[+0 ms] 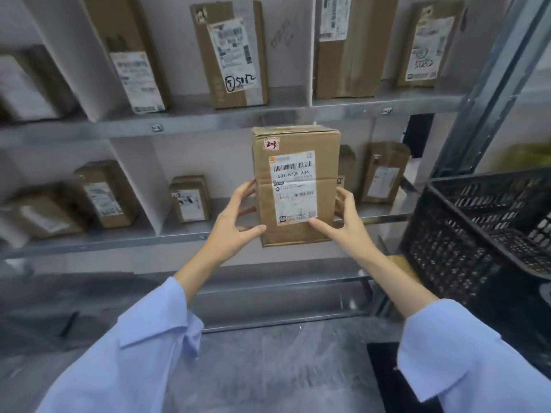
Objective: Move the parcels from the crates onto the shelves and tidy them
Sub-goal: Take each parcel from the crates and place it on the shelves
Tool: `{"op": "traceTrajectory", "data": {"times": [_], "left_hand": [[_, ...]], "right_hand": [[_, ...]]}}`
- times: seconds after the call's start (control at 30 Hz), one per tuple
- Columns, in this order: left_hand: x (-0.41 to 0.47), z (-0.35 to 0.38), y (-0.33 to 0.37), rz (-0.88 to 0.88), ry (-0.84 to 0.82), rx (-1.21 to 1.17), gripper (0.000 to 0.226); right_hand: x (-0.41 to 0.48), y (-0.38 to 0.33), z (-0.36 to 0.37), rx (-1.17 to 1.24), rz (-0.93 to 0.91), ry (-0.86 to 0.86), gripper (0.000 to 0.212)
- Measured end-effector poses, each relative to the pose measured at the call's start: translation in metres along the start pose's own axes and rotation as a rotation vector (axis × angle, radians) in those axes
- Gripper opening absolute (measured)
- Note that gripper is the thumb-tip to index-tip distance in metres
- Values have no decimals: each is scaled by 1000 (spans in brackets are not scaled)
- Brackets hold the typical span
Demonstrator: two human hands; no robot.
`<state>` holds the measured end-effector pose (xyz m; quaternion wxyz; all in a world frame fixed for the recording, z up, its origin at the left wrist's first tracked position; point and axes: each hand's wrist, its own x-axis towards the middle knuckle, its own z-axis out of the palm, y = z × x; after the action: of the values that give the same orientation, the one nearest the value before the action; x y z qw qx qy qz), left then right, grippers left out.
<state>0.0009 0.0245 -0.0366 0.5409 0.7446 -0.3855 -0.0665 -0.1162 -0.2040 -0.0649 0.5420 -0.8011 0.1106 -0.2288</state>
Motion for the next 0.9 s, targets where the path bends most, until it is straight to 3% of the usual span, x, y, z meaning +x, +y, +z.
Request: {"op": "traceTrajectory", "data": {"times": [0.13,0.27,0.4,0.47,0.6,0.9], "left_hand": [[-28,-32,-13,-12,28,35,88],[-47,-60,-30,-51,66,27,89],[-56,-75,-44,-85,100,20,91],[-57,-80,-53,-97,116,23,91],[-44,-84,-72,-130,142,11,90],[16,-89,-115,-136,136,172,89]], "right_hand": [[-4,-11,45,31,27,-37,76],[-4,-21,83,41,35,-72,92],[2,-22,111,-31,23,-112,71],[7,-21,120,-34,46,-143,75],[26,-14,135,6,74,-182,86],[97,30,152,21,75,-139,83]]}}
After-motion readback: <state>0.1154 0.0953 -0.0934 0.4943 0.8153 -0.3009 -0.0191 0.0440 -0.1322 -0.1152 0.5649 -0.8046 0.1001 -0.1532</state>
